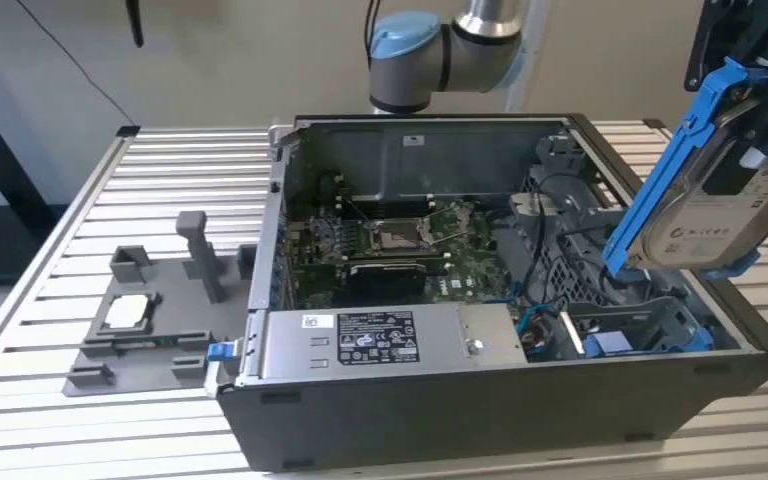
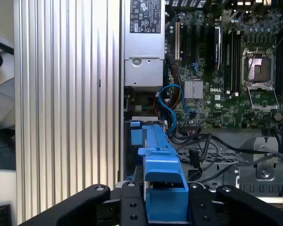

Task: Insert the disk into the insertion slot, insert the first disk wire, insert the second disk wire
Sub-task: 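Insert the disk into the insertion slot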

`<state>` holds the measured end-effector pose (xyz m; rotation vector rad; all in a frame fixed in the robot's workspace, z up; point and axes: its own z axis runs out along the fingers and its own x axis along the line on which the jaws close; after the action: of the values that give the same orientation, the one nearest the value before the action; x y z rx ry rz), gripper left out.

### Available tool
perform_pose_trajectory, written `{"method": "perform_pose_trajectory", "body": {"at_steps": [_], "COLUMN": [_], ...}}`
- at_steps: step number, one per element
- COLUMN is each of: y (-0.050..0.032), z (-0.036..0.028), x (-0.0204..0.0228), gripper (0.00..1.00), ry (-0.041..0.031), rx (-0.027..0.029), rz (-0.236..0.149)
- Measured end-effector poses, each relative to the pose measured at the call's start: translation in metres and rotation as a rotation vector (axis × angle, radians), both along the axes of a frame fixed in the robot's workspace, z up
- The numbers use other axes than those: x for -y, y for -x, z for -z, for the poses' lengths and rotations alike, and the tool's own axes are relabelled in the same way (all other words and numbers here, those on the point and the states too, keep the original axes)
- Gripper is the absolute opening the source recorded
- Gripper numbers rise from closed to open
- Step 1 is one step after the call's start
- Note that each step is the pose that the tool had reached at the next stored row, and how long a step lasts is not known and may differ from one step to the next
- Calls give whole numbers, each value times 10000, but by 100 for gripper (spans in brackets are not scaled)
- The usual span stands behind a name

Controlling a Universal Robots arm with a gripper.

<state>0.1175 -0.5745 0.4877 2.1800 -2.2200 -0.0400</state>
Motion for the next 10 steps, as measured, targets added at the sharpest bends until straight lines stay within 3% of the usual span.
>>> {"method": "perform_pose_trajectory", "body": {"at_steps": [5,10], "y": [0,0], "z": [9,70], "x": [0,0], "gripper": [33,33], "ry": [2,2], "rx": [0,4], "rz": [0,-1]}}
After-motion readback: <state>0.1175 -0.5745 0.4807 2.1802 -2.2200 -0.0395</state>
